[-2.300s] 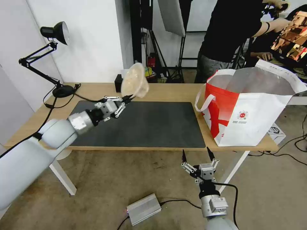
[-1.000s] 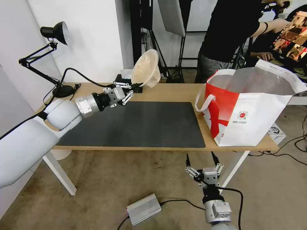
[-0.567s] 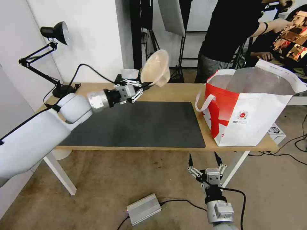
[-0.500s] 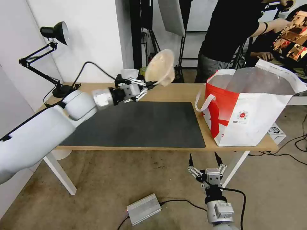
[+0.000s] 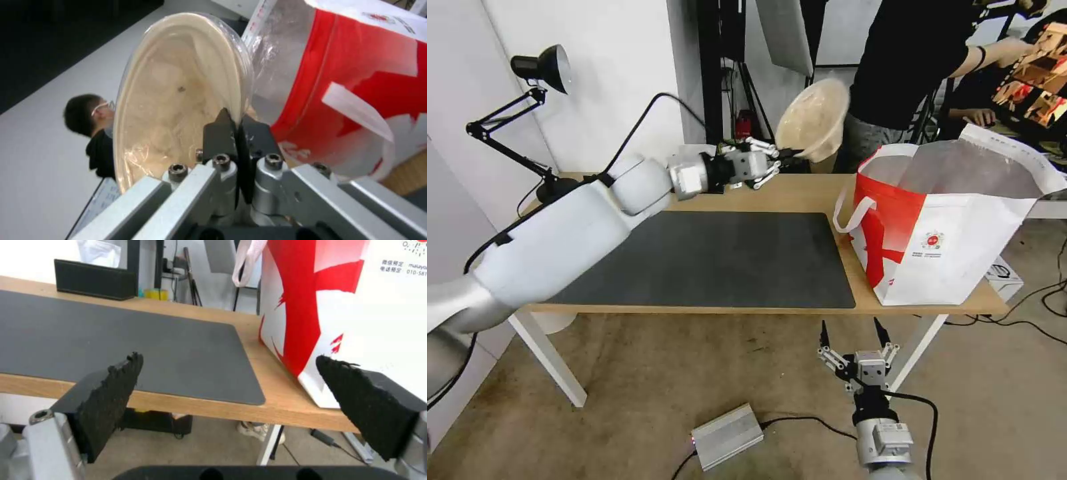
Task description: Pick up the trash from the table and place it into the takeout bag.
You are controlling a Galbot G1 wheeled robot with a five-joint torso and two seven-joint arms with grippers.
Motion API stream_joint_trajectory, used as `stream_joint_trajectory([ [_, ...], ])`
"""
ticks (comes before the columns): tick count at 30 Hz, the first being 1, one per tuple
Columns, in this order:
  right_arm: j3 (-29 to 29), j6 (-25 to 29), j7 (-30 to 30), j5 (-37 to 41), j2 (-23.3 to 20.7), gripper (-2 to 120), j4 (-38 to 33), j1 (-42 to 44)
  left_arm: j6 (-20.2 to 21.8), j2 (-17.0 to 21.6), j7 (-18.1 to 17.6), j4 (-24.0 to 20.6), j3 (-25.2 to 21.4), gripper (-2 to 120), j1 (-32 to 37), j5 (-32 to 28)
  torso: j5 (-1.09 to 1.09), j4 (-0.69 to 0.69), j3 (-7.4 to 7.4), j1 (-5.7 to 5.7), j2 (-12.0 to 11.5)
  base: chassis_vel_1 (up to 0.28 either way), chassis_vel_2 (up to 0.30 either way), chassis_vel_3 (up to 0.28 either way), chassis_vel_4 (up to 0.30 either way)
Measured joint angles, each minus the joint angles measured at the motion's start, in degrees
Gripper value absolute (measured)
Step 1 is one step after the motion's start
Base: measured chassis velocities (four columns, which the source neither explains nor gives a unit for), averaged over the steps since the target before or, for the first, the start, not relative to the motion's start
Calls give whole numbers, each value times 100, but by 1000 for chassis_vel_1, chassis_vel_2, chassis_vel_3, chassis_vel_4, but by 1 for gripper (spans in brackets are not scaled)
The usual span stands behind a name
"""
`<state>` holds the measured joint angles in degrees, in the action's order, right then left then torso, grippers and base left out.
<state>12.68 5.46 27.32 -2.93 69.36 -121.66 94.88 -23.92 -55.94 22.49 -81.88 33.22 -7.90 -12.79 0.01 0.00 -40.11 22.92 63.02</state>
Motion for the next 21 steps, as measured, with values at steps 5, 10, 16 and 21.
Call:
stream_joint_trajectory([
  [5,10,2,-3,-2,0,99,0,7,-71,-419,37,367,127,0,-212,103,0,0,0,0,0,0,0,0,0],
  [10,37,7,-7,-19,37,99,-6,34,-106,-818,67,678,189,0,-307,240,0,1,0,-1,0,0,0,0,0],
  [16,63,14,-9,-50,73,99,-16,58,-161,-1245,144,1019,171,0,-358,495,1,0,0,0,0,0,0,0,0],
  [21,79,16,-10,-52,71,99,-31,79,-161,-1378,147,1131,173,0,-358,534,-1,1,0,-1,0,0,0,0,0],
])
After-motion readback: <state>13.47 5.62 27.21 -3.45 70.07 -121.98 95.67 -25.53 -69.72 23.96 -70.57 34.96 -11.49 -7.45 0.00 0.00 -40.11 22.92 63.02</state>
